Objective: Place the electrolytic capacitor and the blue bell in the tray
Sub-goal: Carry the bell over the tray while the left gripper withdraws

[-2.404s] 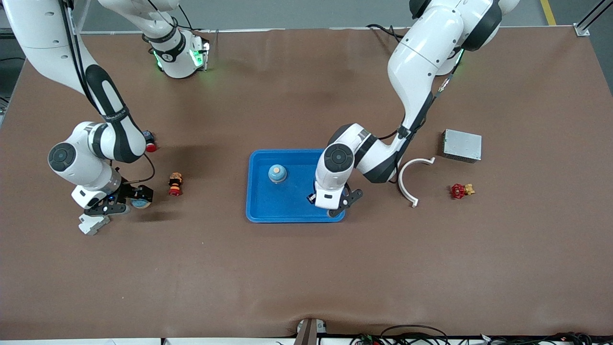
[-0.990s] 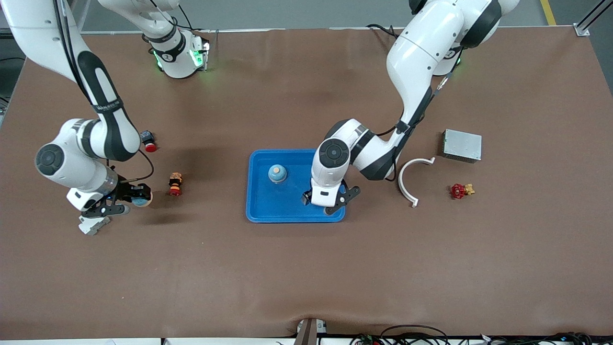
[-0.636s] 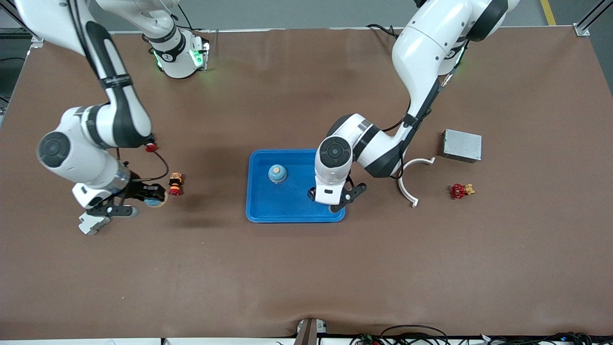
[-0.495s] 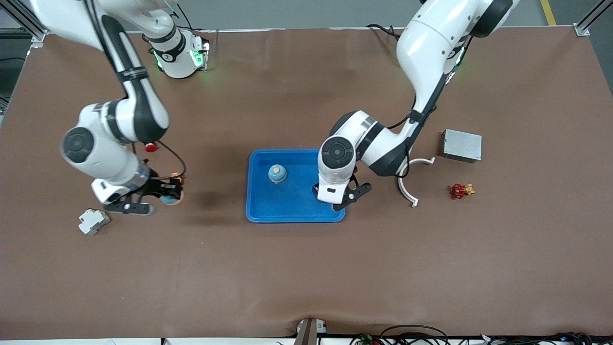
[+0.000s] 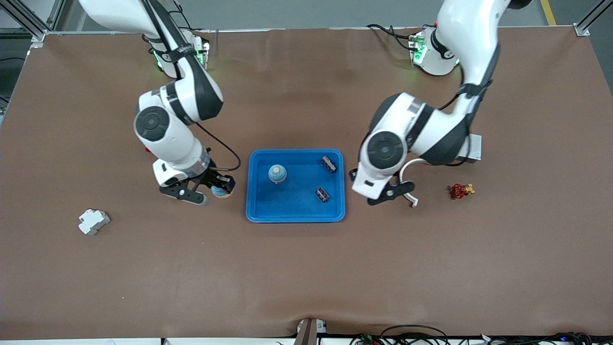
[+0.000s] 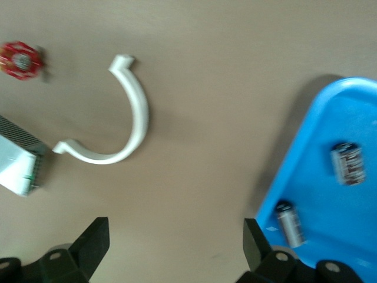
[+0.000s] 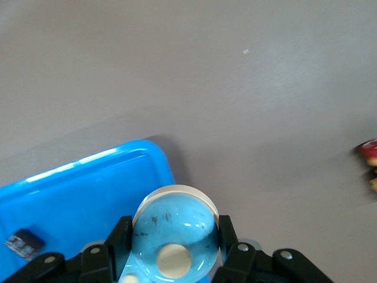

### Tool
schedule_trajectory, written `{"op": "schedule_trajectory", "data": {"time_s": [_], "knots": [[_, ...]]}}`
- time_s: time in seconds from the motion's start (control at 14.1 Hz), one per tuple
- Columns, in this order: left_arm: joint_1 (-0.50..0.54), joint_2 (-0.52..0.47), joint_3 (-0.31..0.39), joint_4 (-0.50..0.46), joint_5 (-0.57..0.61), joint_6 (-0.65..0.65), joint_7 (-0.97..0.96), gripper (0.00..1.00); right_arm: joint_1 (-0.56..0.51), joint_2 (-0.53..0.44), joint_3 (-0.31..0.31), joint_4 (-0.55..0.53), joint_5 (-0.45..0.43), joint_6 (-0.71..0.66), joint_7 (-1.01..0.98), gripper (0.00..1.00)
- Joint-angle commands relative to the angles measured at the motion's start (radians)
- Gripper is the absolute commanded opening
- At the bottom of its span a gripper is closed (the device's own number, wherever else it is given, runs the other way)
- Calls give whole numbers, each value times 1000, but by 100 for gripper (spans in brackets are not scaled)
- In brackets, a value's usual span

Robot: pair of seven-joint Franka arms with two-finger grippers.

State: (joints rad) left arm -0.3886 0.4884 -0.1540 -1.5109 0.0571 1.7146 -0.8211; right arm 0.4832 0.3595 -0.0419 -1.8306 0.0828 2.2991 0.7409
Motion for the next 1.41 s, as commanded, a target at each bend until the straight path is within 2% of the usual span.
{"op": "schedule_trajectory", "data": {"time_s": [0.0,0.21,0.42,0.71,0.99,1.34], "knots": [[85,-206,-9,-225,-37,14,164,100,52,119,-13,129,-61,-13,153,0],[175,-338,-9,-368,-39,19,345,100,98,275,-21,266,-98,6,228,0],[281,-454,-9,-498,-39,42,530,100,126,357,-23,341,-170,10,342,0],[356,-537,-7,-652,-39,167,646,100,135,394,-21,350,-158,75,383,0],[412,-608,-6,-796,-37,299,726,100,135,414,-19,349,-153,77,400,0],[413,-613,-4,-845,-36,364,738,100,138,421,-4,341,-140,65,400,0]]}}
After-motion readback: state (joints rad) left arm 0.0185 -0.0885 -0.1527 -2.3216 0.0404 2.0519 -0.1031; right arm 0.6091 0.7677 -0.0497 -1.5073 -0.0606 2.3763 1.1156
